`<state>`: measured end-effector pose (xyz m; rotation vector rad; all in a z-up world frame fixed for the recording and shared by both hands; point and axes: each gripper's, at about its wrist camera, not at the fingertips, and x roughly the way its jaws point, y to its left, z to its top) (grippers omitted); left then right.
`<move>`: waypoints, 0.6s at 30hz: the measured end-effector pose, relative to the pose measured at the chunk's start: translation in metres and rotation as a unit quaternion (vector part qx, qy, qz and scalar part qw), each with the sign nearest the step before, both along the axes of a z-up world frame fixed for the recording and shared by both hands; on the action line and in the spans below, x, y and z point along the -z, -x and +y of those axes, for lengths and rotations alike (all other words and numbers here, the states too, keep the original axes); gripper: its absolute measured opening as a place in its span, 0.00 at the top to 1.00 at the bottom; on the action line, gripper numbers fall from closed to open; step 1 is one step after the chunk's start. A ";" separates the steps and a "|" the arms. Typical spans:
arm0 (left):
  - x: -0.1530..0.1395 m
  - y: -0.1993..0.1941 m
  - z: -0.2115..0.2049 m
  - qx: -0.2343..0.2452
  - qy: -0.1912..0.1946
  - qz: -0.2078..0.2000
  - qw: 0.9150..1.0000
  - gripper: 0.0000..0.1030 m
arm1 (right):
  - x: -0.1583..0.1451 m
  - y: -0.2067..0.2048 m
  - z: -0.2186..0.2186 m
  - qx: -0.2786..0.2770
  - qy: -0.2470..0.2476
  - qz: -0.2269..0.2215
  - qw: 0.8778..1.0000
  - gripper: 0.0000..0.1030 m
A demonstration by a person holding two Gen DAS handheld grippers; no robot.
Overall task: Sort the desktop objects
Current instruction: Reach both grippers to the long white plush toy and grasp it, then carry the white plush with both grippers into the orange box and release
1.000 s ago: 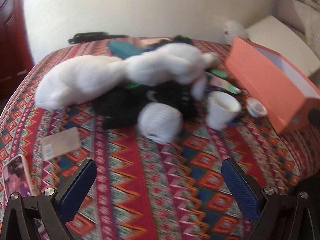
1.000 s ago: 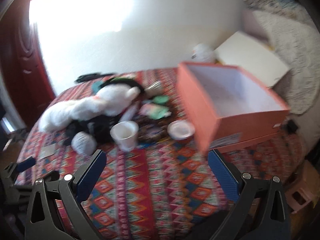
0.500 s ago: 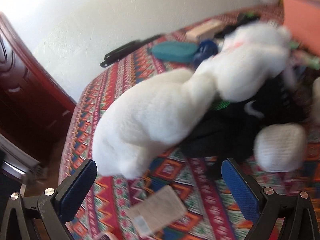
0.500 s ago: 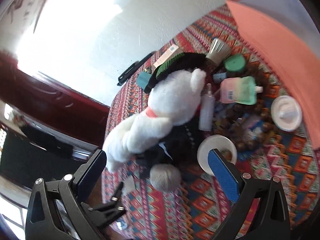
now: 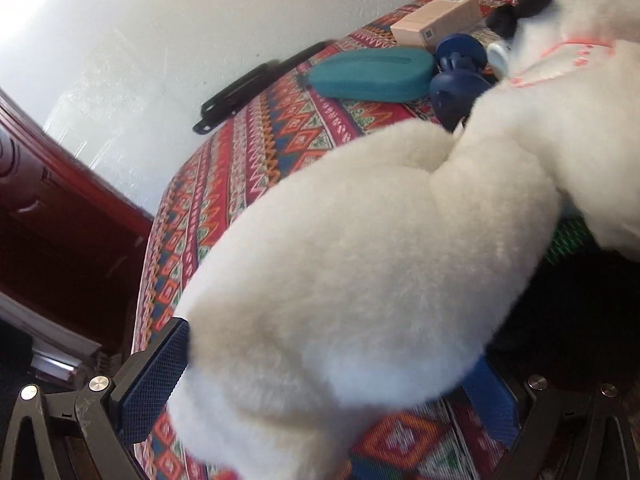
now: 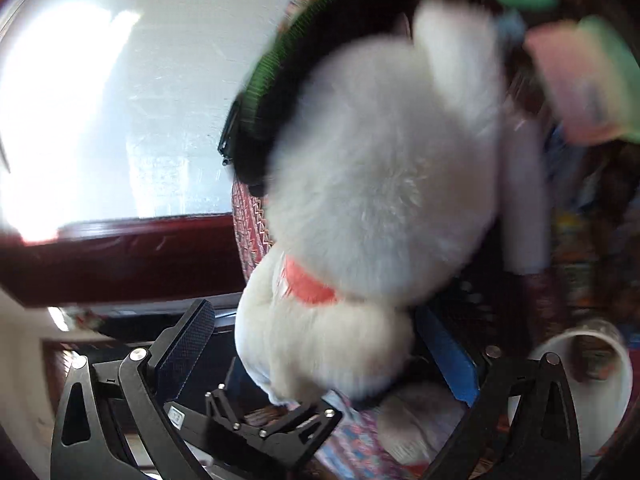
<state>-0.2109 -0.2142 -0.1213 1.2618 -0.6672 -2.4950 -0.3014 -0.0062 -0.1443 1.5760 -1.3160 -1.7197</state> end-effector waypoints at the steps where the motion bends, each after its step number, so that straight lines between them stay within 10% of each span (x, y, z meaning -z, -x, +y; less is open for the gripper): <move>1: 0.001 0.003 -0.001 -0.001 0.001 0.004 1.000 0.00 | 0.006 0.005 -0.004 0.006 0.006 -0.007 1.000 0.00; 10: 0.008 0.033 -0.014 -0.006 0.014 0.039 0.999 0.05 | 0.031 0.018 -0.012 0.054 0.016 -0.005 0.998 0.31; 18: -0.026 0.003 -0.039 -0.048 -0.094 0.085 0.991 0.23 | -0.017 -0.018 0.010 0.024 0.015 0.062 0.998 0.34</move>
